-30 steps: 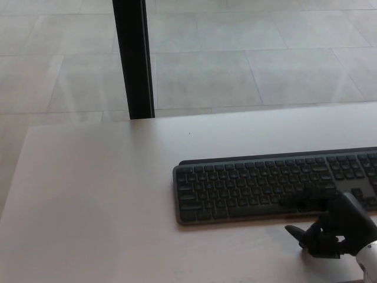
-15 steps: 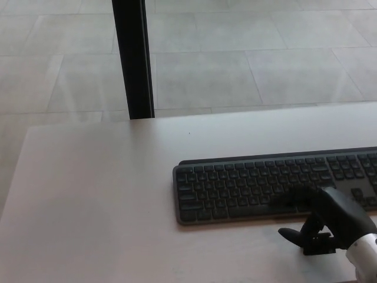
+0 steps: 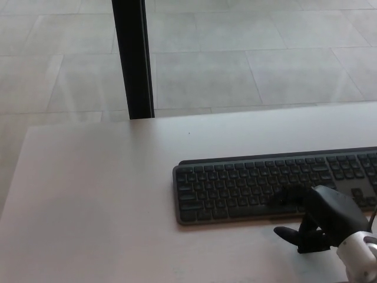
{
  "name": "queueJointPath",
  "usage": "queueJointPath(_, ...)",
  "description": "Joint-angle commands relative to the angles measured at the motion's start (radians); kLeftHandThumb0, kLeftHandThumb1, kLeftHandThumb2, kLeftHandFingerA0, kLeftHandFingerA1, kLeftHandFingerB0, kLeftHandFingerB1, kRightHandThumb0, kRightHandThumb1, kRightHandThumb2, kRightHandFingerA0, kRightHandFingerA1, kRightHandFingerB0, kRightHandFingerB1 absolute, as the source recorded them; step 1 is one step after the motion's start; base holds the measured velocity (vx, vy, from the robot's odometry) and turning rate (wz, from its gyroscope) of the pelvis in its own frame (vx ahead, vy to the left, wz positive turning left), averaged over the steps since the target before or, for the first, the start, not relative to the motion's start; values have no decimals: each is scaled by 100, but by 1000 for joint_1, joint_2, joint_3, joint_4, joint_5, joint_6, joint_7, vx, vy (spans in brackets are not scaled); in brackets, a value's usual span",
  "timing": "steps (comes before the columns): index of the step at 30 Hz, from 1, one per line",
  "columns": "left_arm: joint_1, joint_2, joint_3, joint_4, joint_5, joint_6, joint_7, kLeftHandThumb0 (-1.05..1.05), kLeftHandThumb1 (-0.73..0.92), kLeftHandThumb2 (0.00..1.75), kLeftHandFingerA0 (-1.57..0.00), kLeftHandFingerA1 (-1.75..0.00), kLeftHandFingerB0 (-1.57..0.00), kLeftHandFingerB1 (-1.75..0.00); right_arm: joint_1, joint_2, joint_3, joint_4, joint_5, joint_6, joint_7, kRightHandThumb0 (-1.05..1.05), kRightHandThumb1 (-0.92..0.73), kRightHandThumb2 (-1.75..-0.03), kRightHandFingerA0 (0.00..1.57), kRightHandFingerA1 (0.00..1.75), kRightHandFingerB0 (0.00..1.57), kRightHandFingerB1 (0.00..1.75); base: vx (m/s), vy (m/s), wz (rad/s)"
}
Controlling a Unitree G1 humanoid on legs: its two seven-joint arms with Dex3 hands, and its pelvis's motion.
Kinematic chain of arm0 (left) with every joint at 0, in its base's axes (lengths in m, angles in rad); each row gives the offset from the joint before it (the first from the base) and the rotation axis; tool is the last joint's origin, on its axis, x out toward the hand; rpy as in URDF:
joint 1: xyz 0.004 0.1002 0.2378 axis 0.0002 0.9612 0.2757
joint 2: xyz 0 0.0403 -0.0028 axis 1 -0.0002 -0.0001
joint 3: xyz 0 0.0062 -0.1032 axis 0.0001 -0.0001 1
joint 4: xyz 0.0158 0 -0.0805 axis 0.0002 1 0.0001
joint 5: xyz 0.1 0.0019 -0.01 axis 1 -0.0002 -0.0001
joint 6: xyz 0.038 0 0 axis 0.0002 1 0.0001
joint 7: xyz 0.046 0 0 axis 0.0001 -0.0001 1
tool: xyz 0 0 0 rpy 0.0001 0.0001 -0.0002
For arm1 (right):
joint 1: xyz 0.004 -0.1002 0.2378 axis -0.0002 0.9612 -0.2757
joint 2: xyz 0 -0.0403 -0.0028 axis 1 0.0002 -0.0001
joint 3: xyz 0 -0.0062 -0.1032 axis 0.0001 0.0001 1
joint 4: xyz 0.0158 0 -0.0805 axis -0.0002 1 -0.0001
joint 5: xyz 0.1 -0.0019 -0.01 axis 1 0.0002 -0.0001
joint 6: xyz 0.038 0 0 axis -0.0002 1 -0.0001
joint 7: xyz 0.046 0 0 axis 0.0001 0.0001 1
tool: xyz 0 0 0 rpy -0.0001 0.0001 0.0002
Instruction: The robot uses its right fingers to click on the space key of the black keyboard placed on the center of the white desk.
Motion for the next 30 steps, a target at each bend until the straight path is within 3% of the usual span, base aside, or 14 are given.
queueJointPath(1, 8, 18, 3, 3, -25, 3, 0, -50, 61, 58, -76, -78, -63, -58, -19, 28, -32, 41, -30, 28, -2, -43, -56, -58, 93, 125, 68, 44, 0, 0, 0)
queueJointPath(2, 9, 17, 1, -1, -25, 2, 5, -51, 62, 58, -80, -85, -66, -60, -19, 33, -31, 45, -38, 26, -2, -41, -57, -58, 92, 129, 67, 44, 0, 0, 0)
queueJointPath(5, 13, 18, -2, -2, -28, 0, -7, -50, 62, 59, -71, -74, -59, -58, -23, 41, -34, 47, -56, 33, 4, -38, -57, -60, 90, 132, 66, 44, 0, 0, 0)
queueJointPath(9, 11, 15, 11, -5, -46, 0, -11, -50, 62, 59, -67, -75, -60, -60, -40, 38, -28, 70, -86, 19, -7, -39, -57, -61, 92, 144, 65, 47, 0, 0, 0)
queueJointPath(16, 5, 17, -8, -4, -29, -8, -5, -52, 62, 58, -77, -80, -63, -60, -61, 37, -26, 112, -116, -18, -28, -37, -55, -63, 94, 145, 66, 49, 0, 0, 0)
queueJointPath(22, 0, 22, -13, -3, -32, -8, -8, -52, 63, 59, -75, -83, -62, -59, -57, 30, -2, 124, -163, -16, -26, -41, -56, -62, 94, 145, 64, 48, 0, 0, 0)
queueJointPath(30, -7, 24, -5, -4, -45, -3, -26, -52, 64, 59, -68, -71, -60, -58, -62, -2, 28, 144, -221, -47, -40, -40, -58, -62, 91, 144, 63, 47, 0, 0, 0)
